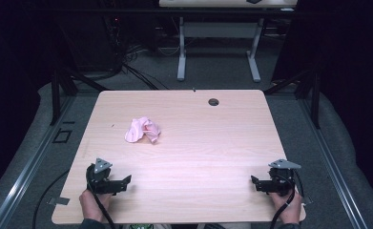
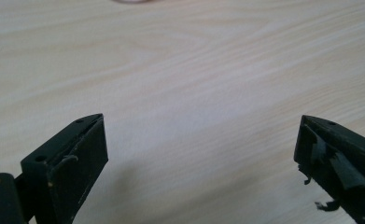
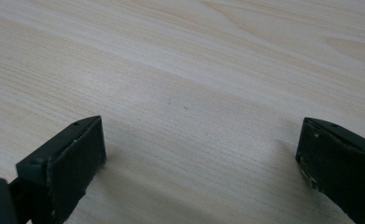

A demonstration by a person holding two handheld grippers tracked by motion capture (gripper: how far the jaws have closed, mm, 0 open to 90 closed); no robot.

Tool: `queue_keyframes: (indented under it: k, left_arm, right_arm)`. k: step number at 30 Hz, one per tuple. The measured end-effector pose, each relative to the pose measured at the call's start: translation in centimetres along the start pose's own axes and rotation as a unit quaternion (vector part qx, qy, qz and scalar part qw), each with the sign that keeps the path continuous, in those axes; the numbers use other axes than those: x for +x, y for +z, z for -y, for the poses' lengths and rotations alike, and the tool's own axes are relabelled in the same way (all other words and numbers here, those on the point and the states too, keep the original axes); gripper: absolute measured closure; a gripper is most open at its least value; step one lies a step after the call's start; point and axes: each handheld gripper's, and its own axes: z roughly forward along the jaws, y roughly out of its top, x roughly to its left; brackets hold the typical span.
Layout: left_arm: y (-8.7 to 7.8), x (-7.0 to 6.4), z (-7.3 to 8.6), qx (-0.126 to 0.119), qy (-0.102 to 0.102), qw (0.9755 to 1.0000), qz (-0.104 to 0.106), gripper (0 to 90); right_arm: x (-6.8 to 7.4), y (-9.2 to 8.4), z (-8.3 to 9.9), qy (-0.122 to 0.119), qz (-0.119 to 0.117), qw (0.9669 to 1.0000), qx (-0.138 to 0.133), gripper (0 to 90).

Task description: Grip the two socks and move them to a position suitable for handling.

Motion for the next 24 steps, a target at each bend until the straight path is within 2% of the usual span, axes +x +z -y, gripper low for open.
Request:
queue_keyframes:
  k: [3,4,5,6,7,9,11,12,13,14,15,16,17,20,21,22,24]
  left_arm:
    - [0.1,0.1,-0.9,-0.003,0.001,0.9999,0.012,2.6]
    - [0.3,0.3,-2.1,0.0,0.002,0.9998,0.022,2.4]
    - [0.3,0.3,-2.1,0.0,0.002,0.9998,0.022,2.3]
    - [0.6,0.5,-3.5,0.004,0.007,0.9994,0.034,1.9]
    - [0.6,0.5,-3.5,0.004,0.007,0.9994,0.034,1.8]
    - [1.0,0.6,-5.4,0.005,0.018,0.9989,0.043,1.6]
    - [1.2,0.7,-5.9,0.004,0.021,0.9988,0.043,1.9]
    - [1.6,0.7,-7.2,0.005,0.022,0.9986,0.049,2.1]
    - [1.6,0.7,-7.2,0.005,0.022,0.9986,0.049,2.5]
    - [2.1,0.7,-8.6,0.003,0.027,0.9982,0.052,3.0]
    - [2.1,0.7,-8.6,0.003,0.027,0.9982,0.052,3.3]
    - [2.7,0.6,-10.2,0.003,0.034,0.9979,0.055,3.6]
    - [2.7,0.6,-10.2,0.003,0.034,0.9979,0.055,3.8]
    - [4.2,0.2,-12.7,0.006,0.033,0.9976,0.06,7.3]
    - [4.2,0.2,-12.7,0.006,0.033,0.9976,0.06,9.3]
    - [5.0,0.1,-13.9,0.009,0.034,0.9974,0.063,9.3]
    - [5.9,-0.1,-14.8,0.015,0.032,0.9974,0.063,15.2]
  right_arm:
    - [0.0,0.0,0.0,0.0,0.0,1.0,0.0,1.0]
    - [0.0,0.0,0.0,0.001,0.001,1.0,0.0,1.1]
    - [0.0,0.0,0.0,0.001,0.001,1.0,0.0,1.1]
    - [0.0,0.0,0.0,0.002,0.001,1.0,0.0,1.1]
    - [0.0,0.0,0.0,0.002,0.001,1.0,0.0,1.1]
    - [0.0,0.0,0.0,0.002,0.002,1.0,0.0,1.2]
    - [0.0,0.0,0.0,0.002,0.002,1.0,0.0,1.2]
    - [-0.1,0.0,0.0,0.003,0.004,1.0,-0.001,1.3]
    - [-0.1,0.0,0.0,0.003,0.004,1.0,-0.001,1.3]
    - [0.0,0.0,0.0,0.006,0.007,1.0,-0.002,1.4]
    - [0.0,0.0,0.0,0.006,0.007,1.0,-0.002,1.4]
    - [-0.1,0.0,0.0,0.006,0.006,1.0,-0.002,1.6]
    - [-0.1,0.0,0.0,0.006,0.006,1.0,-0.002,1.6]
    - [-0.1,0.0,0.0,0.007,0.007,0.9999,-0.003,1.7]
    - [-0.1,0.0,0.0,0.008,0.007,0.9999,-0.003,1.8]
    - [-0.1,0.0,0.0,0.008,0.007,0.9999,-0.003,1.8]
    - [-0.1,0.0,0.0,0.008,0.008,0.9999,-0.004,1.8]
